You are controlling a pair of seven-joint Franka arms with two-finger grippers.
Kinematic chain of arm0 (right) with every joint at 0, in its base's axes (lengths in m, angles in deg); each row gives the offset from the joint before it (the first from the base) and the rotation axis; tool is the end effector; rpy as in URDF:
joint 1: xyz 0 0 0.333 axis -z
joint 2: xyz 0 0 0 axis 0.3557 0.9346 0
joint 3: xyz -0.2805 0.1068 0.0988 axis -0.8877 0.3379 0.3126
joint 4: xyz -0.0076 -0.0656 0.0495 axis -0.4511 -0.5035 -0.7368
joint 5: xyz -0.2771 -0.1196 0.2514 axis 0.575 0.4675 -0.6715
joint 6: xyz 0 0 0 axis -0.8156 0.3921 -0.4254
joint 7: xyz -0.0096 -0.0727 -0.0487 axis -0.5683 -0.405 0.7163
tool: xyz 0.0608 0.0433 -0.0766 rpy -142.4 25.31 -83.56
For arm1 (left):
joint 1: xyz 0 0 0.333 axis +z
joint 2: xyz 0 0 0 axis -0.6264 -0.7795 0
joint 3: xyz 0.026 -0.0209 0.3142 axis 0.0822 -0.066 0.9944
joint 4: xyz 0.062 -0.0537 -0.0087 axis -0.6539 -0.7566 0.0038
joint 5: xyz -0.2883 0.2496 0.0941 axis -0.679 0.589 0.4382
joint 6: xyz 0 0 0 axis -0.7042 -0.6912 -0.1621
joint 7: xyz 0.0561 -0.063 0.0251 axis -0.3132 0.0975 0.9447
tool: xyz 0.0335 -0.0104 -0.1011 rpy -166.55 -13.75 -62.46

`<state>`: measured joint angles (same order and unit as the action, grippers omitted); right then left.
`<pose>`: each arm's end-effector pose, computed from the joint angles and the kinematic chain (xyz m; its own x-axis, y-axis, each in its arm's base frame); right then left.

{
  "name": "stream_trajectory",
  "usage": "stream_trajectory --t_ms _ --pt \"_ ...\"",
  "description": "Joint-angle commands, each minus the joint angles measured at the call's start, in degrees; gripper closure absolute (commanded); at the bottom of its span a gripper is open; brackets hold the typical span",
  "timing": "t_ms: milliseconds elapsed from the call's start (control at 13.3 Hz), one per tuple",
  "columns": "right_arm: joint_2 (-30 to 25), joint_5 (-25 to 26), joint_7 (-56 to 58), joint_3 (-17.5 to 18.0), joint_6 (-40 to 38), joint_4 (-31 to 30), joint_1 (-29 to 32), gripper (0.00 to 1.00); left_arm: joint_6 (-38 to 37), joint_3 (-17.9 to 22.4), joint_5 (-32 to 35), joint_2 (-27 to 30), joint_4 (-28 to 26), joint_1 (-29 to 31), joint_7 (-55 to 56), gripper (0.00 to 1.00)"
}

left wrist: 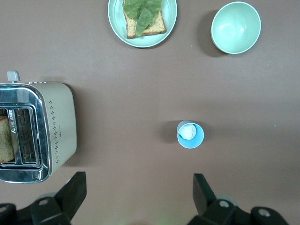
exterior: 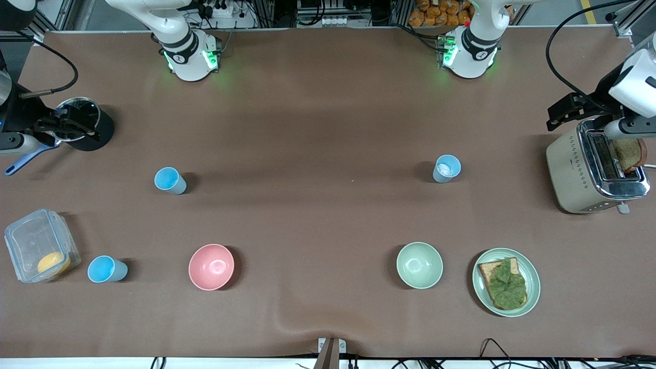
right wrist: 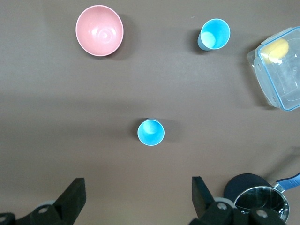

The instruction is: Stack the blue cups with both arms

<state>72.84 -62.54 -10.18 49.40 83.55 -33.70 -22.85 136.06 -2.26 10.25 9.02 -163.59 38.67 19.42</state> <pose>0.5563 0.0083 0.6156 0.9952 0.0884 -0.0426 0.0872 -0.9958 -0.0289 0.5346 -0.0433 0.6224 0.9995 0.0187 -0.0238 0.0187 -0.9998 0.0005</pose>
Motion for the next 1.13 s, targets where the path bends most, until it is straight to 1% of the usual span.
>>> stream_trajectory --t_ms 0,300,450,526,826,1051 --pt "0.26 -0.36 -0.26 -0.20 -0.17 0.71 -0.01 0.00 -0.62 -0.07 0.03 -0.16 0.98 -0.07 0.47 0.00" --pt "0.26 -0.18 -0.17 -0.38 -0.08 0.62 0.07 0.00 -0.53 -0.33 0.12 -0.16 0.63 0.02 0.82 0.00" --pt "1.14 0.43 0.00 -0.47 0.71 -0.60 0.34 0.00 -0.53 -0.24 0.21 -0.16 0.80 0.11 0.47 0.00" --pt "1.93 0.52 0.09 -0.47 1.93 -2.17 1.47 0.00 -0.53 -0.16 0.47 -0.16 0.80 0.11 0.21 0.00" --pt "5.27 0.61 1.49 -0.47 13.95 -14.20 4.90 0.00 -0.62 -0.16 0.47 -0.16 0.63 0.11 0.12 0.00" --pt "7.46 0.52 4.40 -0.47 20.91 -21.33 5.08 0.00 -0.53 -0.07 0.47 -0.16 0.63 0.11 0.12 0.00"
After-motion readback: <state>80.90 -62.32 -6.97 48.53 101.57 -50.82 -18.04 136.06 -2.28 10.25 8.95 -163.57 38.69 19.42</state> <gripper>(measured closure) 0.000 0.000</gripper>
